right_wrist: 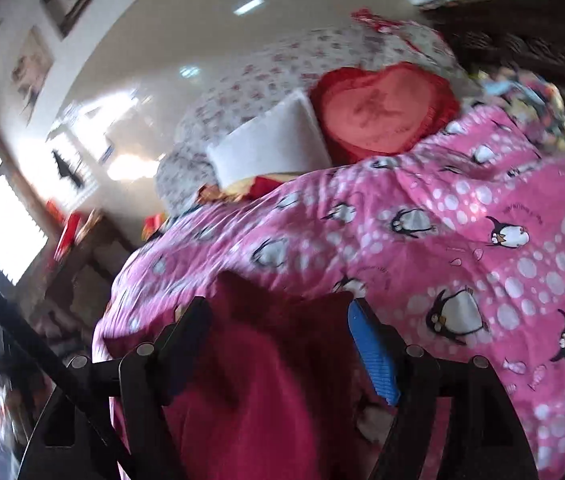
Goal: Fold small clothes
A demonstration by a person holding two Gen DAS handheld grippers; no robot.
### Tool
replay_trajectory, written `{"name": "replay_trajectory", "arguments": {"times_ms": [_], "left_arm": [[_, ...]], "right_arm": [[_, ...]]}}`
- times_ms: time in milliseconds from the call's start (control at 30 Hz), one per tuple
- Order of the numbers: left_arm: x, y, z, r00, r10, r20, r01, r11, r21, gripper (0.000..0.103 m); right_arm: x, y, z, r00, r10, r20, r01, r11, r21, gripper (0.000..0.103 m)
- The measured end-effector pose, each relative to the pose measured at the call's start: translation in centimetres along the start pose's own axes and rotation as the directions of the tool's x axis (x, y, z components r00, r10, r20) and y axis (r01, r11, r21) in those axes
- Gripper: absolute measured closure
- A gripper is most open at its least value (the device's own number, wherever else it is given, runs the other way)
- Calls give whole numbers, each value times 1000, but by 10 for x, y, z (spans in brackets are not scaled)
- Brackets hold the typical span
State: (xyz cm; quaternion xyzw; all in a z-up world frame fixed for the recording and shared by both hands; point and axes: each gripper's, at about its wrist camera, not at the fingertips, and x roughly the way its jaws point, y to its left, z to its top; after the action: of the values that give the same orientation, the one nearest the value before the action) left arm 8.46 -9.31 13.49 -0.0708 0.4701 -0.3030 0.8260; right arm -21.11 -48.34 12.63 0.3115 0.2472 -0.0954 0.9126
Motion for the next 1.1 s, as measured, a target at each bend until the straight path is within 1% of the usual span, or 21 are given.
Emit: {"name": "replay_trajectory", "arguments": {"times_ms": [33, 100, 133, 167, 200, 233, 267, 300, 333, 400, 433, 500, 533, 600, 667, 800, 867, 900, 933, 1000, 1100], "left_arm": [[-3, -1, -4, 1000, -8, -11, 8, 1000, 0, 22], [-3, -7, -14, 1000, 9, -15, -9, 1000, 22, 22], [2, -13, -19, 1000, 15, -24, -14, 999, 39, 22], [11, -20, -26, 999, 14, -50, -11, 998, 63, 22], [17, -22, -29, 998, 12, -68, -7, 997, 76, 22], [28, -26, -32, 996, 14, -88, -6, 996, 88, 22], [39, -31, -38, 994, 33, -108, -22, 995, 102, 22], [50, -34, -41, 991, 61, -121, -48, 993, 111, 22], [66, -35, -42, 986, 105, -132, -89, 989, 119, 22], [85, -32, -39, 979, 160, -127, -146, 982, 118, 22], [93, -28, -35, 975, 181, -128, -168, 980, 104, 22], [108, -16, -24, 972, 198, -125, -191, 980, 62, 22], [115, -10, -20, 970, 204, -130, -201, 979, 43, 22], [127, -1, -16, 967, 203, -157, -202, 979, 23, 20], [127, 0, -18, 967, 203, -151, -201, 979, 25, 20], [100, -14, -28, 964, 249, -95, -242, 967, 80, 20], [82, -20, -33, 967, 246, -71, -239, 966, 96, 20], [73, -22, -36, 969, 237, -66, -229, 968, 104, 20], [65, -24, -40, 972, 228, -61, -220, 969, 114, 20], [50, -30, -54, 974, 224, -43, -216, 966, 138, 20], [40, -38, -76, 976, 212, -49, -201, 965, 171, 20]], "right_arm": [[-2, 6, -5, 1000, 11, -11, -11, 1000, -25, 26], [2, 22, -15, 998, 28, -62, -33, 995, -94, 26], [7, 33, -21, 996, 16, -83, -28, 990, -140, 27], [10, 40, -24, 996, 8, -89, -23, 985, -172, 28], [17, 50, -28, 996, -4, -94, -16, 976, -216, 32], [26, 60, -31, 995, -19, -102, -8, 965, -263, 37], [38, 68, -34, 992, -37, -117, 1, 955, -296, 41], [48, 71, -35, 990, -59, -127, 16, 949, -314, 50], [62, 72, -35, 987, -103, -124, 57, 943, -328, 60], [82, 67, -30, 978, -190, -88, 151, 930, -336, 65], [92, 59, -26, 972, -221, -82, 183, 927, -327, 68], [114, 41, -18, 956, -274, -103, 235, 928, -289, 73], [125, 34, -16, 947, -297, -118, 254, 923, -289, 74], [140, 24, -17, 936, -328, -128, 282, 916, -284, 74], [140, 26, -19, 934, -343, -104, 298, 905, -303, 74], [121, 38, -21, 934, -347, -85, 304, 896, -325, 72], [101, 43, -23, 940, -332, -84, 289, 901, -324, 69], [90, 45, -25, 944, -318, -83, 277, 905, -323, 64], [78, 49, -29, 947, -311, -81, 270, 907, -325, 56], [58, 53, -36, 949, -306, -72, 266, 903, -338, 48], [38, 58, -51, 943, -324, -77, 273, 885, -376, 48]]}}
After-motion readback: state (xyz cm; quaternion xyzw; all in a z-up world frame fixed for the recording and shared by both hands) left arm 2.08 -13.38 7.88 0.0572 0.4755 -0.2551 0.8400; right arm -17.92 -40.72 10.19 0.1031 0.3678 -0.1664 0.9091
